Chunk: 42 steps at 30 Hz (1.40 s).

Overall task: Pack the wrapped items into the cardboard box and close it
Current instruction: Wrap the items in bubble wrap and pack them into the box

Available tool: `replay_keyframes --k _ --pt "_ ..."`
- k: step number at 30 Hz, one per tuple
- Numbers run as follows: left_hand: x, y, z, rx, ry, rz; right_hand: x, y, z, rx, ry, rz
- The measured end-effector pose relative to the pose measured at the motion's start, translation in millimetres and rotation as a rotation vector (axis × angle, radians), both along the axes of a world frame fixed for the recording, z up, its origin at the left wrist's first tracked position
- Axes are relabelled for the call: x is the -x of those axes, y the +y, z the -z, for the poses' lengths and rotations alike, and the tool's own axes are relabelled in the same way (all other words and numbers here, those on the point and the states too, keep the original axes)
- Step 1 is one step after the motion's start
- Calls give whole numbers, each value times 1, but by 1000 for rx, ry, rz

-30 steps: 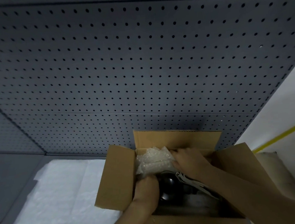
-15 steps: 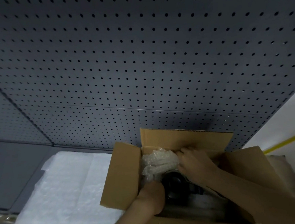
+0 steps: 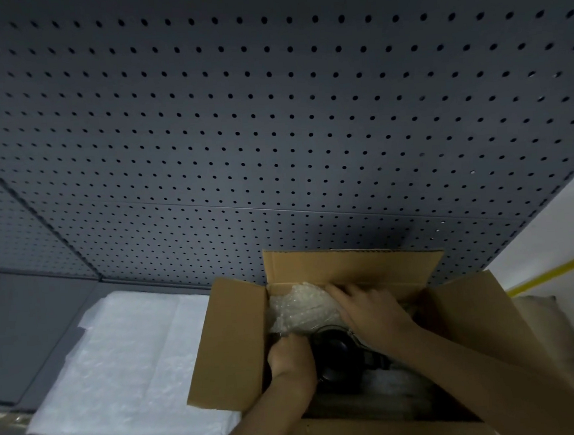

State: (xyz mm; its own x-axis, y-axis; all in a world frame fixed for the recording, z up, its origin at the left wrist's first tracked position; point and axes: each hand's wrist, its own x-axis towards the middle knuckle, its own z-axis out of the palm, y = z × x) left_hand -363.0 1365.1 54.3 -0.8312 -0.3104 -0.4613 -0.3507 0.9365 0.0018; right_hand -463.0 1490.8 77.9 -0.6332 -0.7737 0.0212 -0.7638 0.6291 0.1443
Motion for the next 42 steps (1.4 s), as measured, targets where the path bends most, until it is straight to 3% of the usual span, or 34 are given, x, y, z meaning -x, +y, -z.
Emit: replay_keyframes --k 7,10,13,18,22,25,28,31,33,42 --pt "-10 11 -8 36 -46 136 2 -34 3 -115 -61 -40" --pt "-11 7 -5 47 -40 140 -3 -56 -7 -367 -146 -135" --pt "-10 1 -3 19 -31 107 0 -72 -5 -486 -125 -150" --pt "-15 3 -20 2 47 102 5 -53 -11 -375 -211 -122" --pt "-5 -1 -44 62 317 234 8 4 -21 -18 -361 -47" --pt "7 -8 -44 49 285 356 7 45 -25 -118 -282 -34" --pt "16 -11 -34 67 127 425 16 46 -12 -190 -341 14" --pt "26 -10 -28 -10 118 412 27 31 7 -317 -375 95" --pt "29 -7 -22 -79 149 360 25 29 22 -354 -406 156" --pt "44 -32 13 -619 154 -250 23 32 37 -252 -474 271"
